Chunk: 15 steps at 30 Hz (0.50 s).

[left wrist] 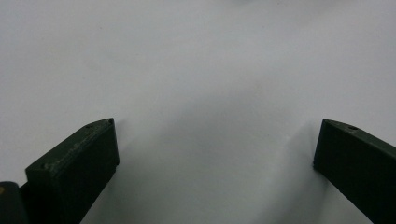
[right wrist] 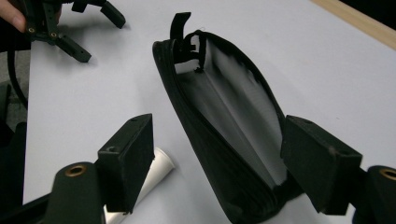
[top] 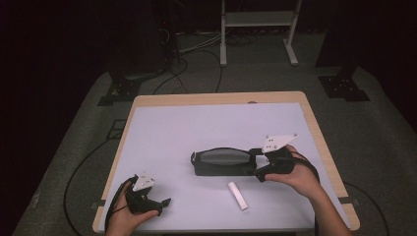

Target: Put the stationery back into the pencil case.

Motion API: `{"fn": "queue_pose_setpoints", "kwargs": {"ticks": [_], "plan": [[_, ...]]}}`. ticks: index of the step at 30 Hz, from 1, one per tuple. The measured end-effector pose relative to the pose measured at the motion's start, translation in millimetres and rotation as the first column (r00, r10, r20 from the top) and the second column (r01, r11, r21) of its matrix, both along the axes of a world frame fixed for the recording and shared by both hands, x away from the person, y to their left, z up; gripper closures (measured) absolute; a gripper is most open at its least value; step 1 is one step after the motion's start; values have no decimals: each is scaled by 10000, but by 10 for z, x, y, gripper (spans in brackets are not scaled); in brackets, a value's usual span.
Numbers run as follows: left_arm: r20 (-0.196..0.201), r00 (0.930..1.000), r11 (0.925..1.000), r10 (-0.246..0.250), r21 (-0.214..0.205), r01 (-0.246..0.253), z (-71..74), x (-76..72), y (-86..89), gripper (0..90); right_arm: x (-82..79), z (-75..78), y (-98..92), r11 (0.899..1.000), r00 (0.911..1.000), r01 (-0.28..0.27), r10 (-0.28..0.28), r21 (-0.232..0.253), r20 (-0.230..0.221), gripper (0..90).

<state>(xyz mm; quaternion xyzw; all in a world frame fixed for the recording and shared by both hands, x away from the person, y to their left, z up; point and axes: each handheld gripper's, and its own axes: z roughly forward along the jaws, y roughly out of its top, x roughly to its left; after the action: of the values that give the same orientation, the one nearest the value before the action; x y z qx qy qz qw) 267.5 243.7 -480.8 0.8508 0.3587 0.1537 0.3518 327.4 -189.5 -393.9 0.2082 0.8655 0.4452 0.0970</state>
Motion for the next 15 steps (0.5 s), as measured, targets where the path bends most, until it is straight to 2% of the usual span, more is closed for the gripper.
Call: {"fn": "queue_pose_setpoints", "kwargs": {"ticks": [7, 15], "plan": [[2, 10000, 10000, -5, 9, 5, 0, 0, 1, 0, -97, -14, -156, 9995, 9995, 308, -309, 113, 56, 250], [4, 10000, 10000, -21, 37, 21, 1, 0, 2, 0, -233, -139, -200, 9982, 9982, 599, -599, 0, -58, 250]]}}
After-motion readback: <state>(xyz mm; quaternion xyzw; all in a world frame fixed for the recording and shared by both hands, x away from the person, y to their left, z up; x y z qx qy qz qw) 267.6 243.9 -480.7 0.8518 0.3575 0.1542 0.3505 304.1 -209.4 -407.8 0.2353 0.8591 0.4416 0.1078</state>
